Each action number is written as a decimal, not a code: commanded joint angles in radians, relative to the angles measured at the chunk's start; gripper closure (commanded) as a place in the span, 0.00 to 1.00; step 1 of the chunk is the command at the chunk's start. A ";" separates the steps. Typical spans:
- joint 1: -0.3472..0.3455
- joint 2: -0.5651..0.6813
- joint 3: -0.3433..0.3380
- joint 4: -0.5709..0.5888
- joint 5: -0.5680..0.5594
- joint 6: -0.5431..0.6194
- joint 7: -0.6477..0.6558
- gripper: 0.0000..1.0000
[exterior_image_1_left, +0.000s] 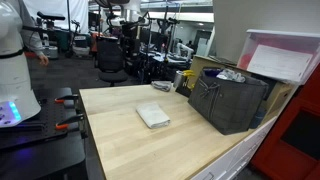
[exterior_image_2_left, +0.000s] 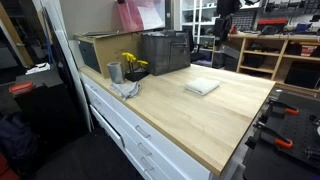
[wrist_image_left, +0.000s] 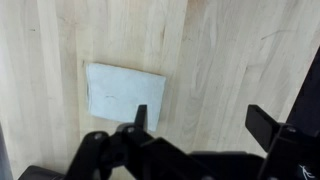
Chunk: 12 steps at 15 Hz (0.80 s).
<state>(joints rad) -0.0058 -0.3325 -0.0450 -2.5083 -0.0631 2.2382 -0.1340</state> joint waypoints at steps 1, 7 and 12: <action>-0.002 0.000 0.002 0.001 0.001 -0.002 0.000 0.00; -0.002 0.000 0.002 0.001 0.001 -0.002 0.000 0.00; -0.041 0.077 -0.024 0.044 -0.023 -0.004 0.003 0.00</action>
<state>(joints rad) -0.0156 -0.3255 -0.0465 -2.5079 -0.0653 2.2369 -0.1262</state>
